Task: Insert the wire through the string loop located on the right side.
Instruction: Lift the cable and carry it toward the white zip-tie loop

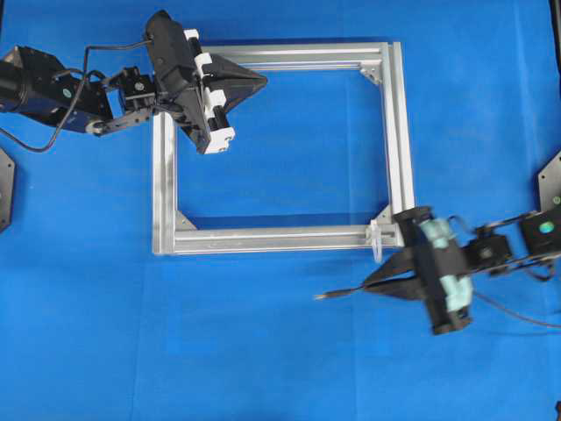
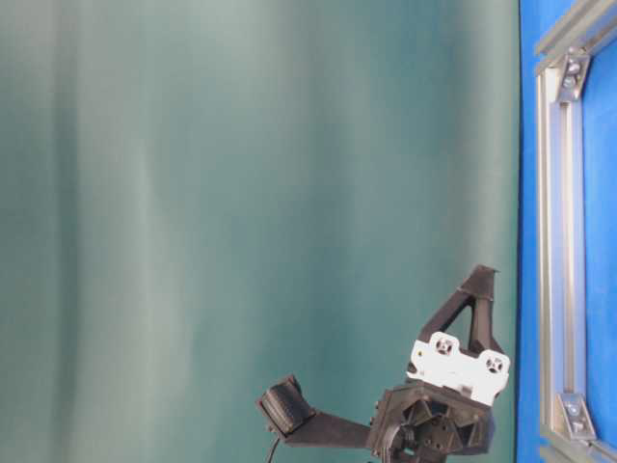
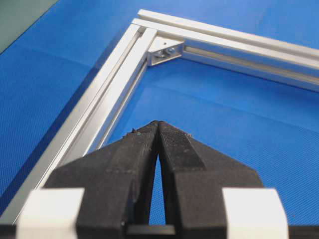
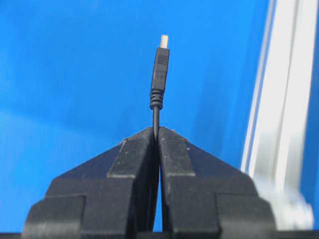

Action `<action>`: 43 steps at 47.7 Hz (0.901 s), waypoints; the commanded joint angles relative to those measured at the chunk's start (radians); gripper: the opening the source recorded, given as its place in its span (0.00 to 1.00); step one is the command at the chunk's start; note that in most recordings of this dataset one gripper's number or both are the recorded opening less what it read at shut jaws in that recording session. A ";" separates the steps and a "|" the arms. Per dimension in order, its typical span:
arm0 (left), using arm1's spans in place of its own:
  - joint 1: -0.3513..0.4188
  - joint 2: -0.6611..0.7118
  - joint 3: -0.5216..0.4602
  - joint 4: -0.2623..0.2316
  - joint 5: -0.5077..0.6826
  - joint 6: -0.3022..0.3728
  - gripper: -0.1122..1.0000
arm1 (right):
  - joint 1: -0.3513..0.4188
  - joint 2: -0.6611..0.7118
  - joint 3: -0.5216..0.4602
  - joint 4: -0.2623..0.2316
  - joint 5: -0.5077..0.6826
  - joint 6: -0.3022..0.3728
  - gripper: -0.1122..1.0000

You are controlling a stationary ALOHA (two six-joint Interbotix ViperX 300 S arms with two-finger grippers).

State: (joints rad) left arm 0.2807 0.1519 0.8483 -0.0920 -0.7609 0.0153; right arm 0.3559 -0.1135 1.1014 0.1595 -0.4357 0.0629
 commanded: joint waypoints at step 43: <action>0.002 -0.035 -0.005 0.003 -0.005 0.003 0.10 | -0.014 -0.419 0.264 0.023 0.120 0.000 0.07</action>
State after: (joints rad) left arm 0.2807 0.1519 0.8483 -0.0920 -0.7609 0.0184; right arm 0.3482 -0.5323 1.3729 0.1810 -0.3114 0.0644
